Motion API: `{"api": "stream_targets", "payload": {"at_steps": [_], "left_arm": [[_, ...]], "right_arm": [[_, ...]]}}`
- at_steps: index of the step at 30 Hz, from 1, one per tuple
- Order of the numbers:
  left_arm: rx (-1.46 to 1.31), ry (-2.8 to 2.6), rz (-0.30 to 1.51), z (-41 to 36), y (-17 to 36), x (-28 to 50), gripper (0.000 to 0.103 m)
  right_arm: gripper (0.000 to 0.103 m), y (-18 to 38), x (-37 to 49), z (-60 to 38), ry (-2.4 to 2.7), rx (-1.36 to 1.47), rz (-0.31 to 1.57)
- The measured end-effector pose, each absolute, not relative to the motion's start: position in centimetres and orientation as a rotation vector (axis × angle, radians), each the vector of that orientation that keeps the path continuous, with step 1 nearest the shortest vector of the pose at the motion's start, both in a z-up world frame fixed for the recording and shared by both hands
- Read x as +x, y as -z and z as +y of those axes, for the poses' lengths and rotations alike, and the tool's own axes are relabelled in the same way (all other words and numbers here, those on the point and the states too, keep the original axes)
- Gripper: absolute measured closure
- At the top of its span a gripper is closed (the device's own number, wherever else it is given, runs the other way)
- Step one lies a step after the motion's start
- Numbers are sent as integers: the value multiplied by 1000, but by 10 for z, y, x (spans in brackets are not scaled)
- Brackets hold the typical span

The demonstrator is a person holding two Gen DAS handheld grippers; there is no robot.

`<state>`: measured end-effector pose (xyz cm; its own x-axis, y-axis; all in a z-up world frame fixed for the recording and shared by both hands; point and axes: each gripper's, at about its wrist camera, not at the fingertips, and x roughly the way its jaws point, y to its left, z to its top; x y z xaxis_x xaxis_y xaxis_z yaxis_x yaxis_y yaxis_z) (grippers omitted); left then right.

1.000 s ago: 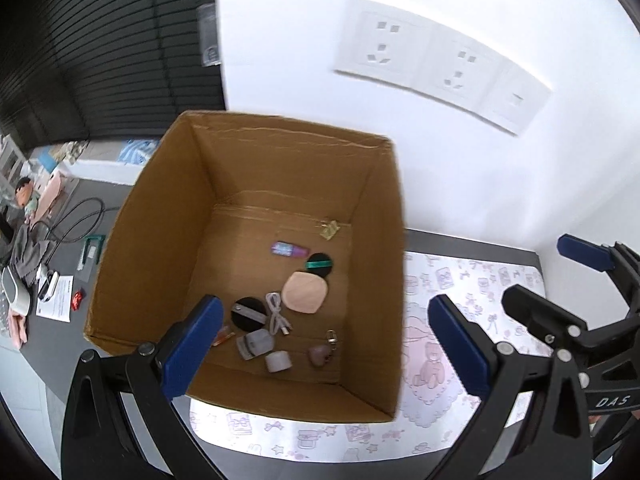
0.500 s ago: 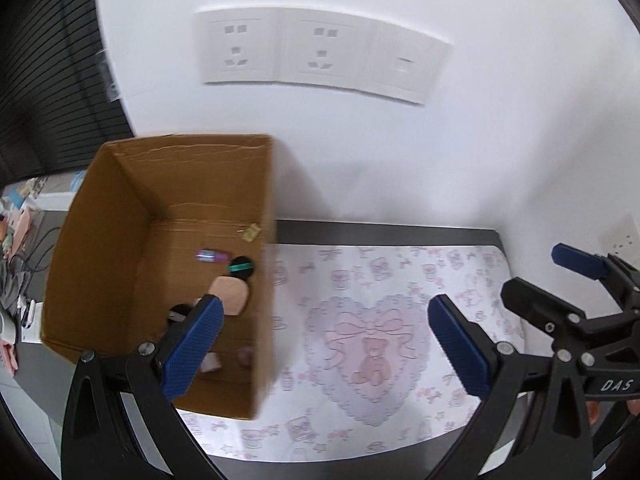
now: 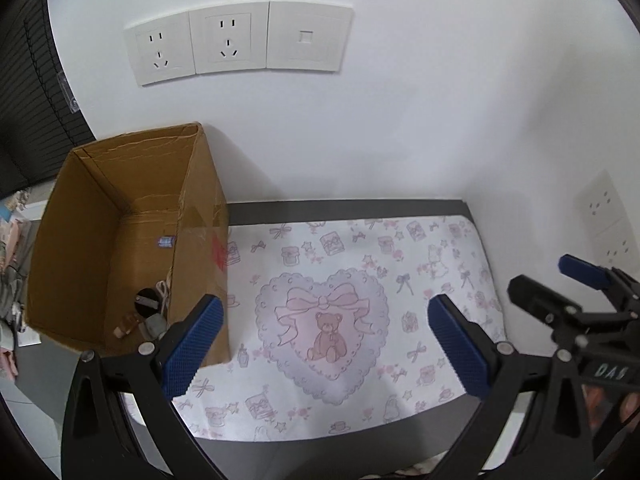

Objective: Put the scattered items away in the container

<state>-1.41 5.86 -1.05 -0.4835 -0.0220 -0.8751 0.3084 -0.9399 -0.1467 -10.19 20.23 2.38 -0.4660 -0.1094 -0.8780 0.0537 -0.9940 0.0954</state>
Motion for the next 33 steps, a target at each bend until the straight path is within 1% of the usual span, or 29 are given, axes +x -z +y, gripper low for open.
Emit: {"api": "stream_targets", "payload": {"at_steps": [4, 8, 14, 18, 24, 33], "left_arm": [[1502, 2505, 457, 67, 7, 1, 1], [1538, 2496, 437, 78, 5, 15, 1], [1585, 2456, 453, 83, 3, 33, 1], [1595, 2442, 485, 83, -3, 50, 1], [1579, 2406, 401, 79, -12, 65, 1], [1553, 2397, 390, 74, -17, 75, 1]], "right_arm": [[0, -24, -86, 216, 2594, 1615, -167], [0, -26, -64, 215, 2599, 1663, -194], [0, -30, -33, 206, 2608, 1714, -114], [0, -37, -17, 201, 2598, 1741, -110], [0, -49, -6, 193, 2578, 1756, -112], [0, -59, -10, 189, 2586, 1723, -113]]}}
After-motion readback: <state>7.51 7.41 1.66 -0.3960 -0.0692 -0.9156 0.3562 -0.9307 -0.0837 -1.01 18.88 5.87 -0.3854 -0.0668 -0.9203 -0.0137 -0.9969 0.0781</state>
